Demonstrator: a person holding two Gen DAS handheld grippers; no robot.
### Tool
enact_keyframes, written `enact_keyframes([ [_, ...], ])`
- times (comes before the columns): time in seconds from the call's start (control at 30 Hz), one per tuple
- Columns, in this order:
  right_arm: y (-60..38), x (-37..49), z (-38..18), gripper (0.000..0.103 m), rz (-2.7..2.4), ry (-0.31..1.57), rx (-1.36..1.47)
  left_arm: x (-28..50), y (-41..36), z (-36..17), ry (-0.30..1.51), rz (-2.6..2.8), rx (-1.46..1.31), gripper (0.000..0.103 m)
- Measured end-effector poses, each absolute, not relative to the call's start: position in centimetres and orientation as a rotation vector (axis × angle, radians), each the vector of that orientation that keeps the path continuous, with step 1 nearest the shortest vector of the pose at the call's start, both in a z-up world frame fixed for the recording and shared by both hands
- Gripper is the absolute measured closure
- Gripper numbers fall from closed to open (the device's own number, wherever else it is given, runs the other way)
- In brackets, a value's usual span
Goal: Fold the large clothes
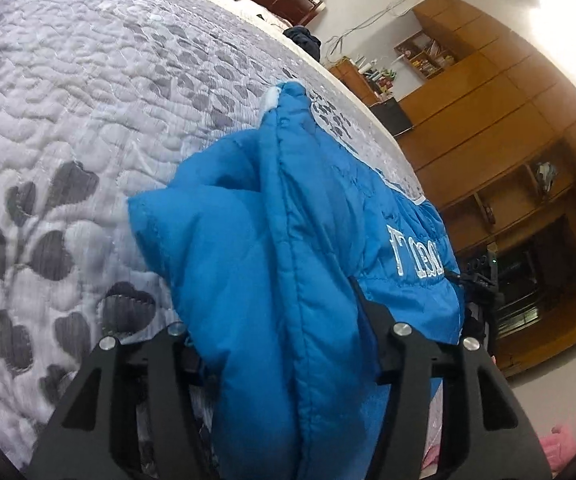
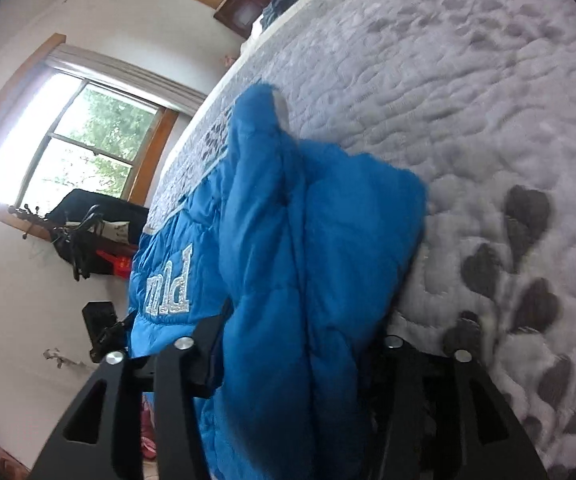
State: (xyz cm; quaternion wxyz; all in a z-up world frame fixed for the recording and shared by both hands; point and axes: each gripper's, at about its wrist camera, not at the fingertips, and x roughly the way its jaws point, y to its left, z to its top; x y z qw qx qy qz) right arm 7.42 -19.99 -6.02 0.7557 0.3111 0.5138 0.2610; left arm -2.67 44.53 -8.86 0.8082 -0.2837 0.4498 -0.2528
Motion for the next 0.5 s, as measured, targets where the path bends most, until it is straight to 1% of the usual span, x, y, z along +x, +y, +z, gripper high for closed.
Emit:
enact_keyframes([
  [0.03,-20.6,6.9,-5.4,0.046,0.539,1.106,0.658,-2.9,44.9,-8.5,0.959,-0.530,-0.607,0.049],
  [0.07,-21.2,6.5,-5.0,0.038,0.508,1.095,0.640,-3.2,45.5,-8.0,0.951,-0.517,-0.611,0.049],
  [0.1,-21.8,5.9,-4.2,0.036,0.462,1.078,0.612,-3.6,46.1,-7.4,0.934,-0.501,-0.615,0.049],
  [0.2,-22.5,5.1,-1.8,0.036,0.383,1.027,0.543,-4.9,47.5,-5.4,0.860,-0.413,-0.568,0.050],
  [0.3,-21.5,4.6,0.9,0.037,0.372,0.963,0.448,-5.5,46.8,-3.1,0.800,-0.389,-0.509,0.050],
  [0.4,-18.1,5.2,3.1,0.037,0.474,0.945,0.369,-5.7,44.0,-1.0,0.769,-0.469,-0.465,0.050],
  [0.5,-14.0,6.6,3.1,0.037,0.594,0.991,0.330,-5.5,40.5,-0.3,0.771,-0.546,-0.399,0.047],
])
